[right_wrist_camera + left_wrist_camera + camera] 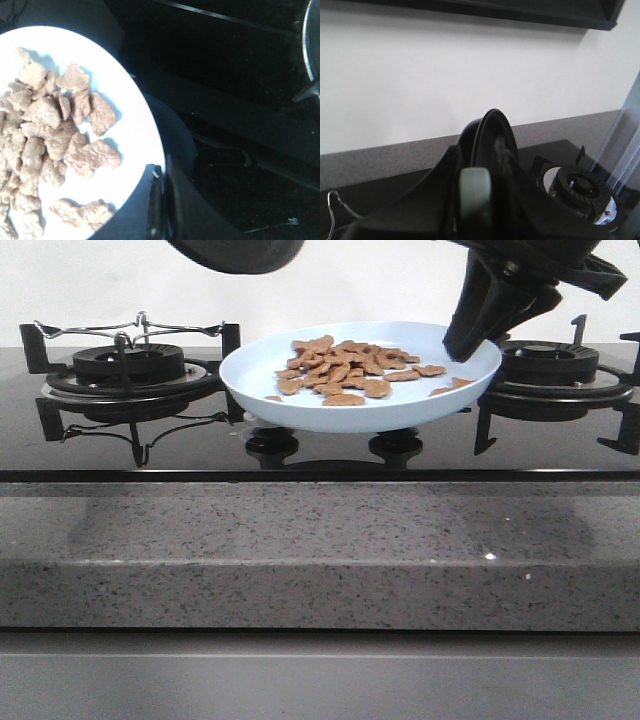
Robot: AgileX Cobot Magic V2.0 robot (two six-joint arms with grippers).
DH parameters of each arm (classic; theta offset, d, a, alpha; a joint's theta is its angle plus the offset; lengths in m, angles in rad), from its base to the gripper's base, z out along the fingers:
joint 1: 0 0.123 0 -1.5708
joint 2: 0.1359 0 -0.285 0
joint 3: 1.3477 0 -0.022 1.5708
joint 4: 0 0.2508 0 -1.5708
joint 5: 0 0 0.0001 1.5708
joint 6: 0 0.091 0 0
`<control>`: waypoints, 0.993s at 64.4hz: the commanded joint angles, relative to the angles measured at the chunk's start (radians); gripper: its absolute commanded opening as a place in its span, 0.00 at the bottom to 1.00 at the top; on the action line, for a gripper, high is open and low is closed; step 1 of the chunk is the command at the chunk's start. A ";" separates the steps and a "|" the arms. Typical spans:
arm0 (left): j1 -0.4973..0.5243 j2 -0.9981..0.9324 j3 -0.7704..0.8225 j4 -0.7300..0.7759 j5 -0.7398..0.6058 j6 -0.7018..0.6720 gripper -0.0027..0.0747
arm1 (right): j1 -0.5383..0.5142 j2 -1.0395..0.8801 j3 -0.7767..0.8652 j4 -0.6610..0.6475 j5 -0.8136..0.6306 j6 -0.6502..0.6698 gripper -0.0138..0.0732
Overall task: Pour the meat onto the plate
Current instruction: 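Turn the pan upright and lower it onto its burner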
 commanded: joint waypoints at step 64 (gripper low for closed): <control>0.433 0.429 -0.054 -0.382 0.419 -0.425 0.01 | 0.001 -0.050 -0.024 0.032 -0.034 -0.008 0.02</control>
